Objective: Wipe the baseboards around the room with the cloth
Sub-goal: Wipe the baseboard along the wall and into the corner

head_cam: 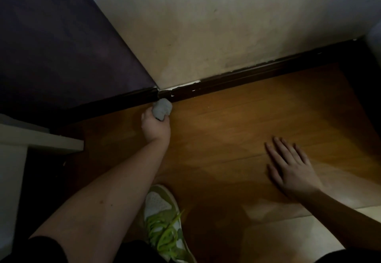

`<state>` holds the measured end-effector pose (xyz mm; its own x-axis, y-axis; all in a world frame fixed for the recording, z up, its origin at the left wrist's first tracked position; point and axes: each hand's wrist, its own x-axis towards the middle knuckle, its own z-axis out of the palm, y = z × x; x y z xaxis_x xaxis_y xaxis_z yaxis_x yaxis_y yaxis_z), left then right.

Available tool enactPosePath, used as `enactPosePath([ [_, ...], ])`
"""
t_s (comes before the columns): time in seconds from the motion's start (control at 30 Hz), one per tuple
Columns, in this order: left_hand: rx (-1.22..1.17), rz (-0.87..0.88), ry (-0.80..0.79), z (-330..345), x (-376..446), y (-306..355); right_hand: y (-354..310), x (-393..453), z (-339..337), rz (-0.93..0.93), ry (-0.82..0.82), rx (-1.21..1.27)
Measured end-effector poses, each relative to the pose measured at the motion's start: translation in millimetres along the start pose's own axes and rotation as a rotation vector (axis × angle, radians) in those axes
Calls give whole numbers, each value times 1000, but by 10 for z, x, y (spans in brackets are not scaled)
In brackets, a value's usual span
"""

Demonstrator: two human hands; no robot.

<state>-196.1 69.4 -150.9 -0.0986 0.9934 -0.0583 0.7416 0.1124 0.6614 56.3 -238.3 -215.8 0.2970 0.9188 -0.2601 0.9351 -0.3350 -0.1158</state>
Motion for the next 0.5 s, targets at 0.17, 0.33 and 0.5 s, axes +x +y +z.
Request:
enactPosePath([
  [0.17,-68,205,-169,227,-410,312,-4,5,-27,0,-11,26],
  [0.33,-82,393,-339,531,-802,777,45,7,-33,-15,-21,76],
  [0.5,-59,538,-449,768,-1042,1139,98,-25,-55,25,24,249],
])
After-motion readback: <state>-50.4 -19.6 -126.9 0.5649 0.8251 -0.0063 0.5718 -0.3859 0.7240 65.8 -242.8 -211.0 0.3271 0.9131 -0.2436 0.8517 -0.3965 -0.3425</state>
